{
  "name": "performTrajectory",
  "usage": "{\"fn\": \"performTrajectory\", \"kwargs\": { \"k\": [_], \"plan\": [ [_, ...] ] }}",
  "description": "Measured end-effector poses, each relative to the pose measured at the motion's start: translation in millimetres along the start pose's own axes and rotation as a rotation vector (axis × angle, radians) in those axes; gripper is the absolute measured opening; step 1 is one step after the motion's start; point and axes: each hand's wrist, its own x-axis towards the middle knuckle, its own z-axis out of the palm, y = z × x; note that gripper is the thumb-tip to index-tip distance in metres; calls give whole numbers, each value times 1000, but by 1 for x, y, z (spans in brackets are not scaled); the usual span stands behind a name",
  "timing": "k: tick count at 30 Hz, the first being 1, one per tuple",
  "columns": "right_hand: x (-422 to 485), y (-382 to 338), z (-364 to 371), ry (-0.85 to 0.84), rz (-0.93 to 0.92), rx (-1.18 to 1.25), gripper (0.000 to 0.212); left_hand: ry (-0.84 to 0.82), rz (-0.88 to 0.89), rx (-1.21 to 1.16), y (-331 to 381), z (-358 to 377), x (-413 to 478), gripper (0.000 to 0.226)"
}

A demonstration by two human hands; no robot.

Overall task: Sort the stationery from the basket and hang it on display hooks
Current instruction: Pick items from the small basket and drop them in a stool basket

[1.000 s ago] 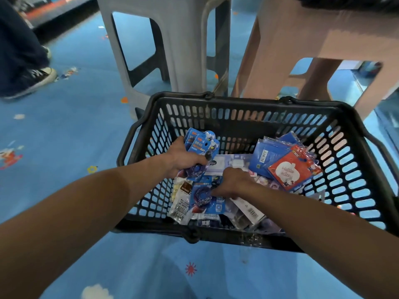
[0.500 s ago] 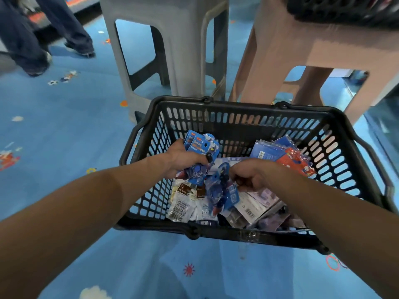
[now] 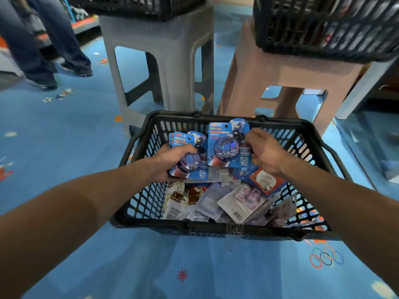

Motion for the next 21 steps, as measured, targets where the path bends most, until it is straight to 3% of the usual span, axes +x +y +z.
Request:
{"fn": "performTrajectory", "kwargs": {
  "k": [4,9,14,21],
  "plan": [
    [-10,-2,26,-124,72,28,29,-47,-11,-32,9,4,-12,35],
    [-4,0,40,-96,31,-49,28,-140,-43,-125,16,14,-20,70],
    [2,2,56,-49,8,-118,23,-119,-39,-59,14,22,-22,76],
    [9,5,61,71,0,-245,16,-86,35,-165,15,22,-15,70]
  ]
}}
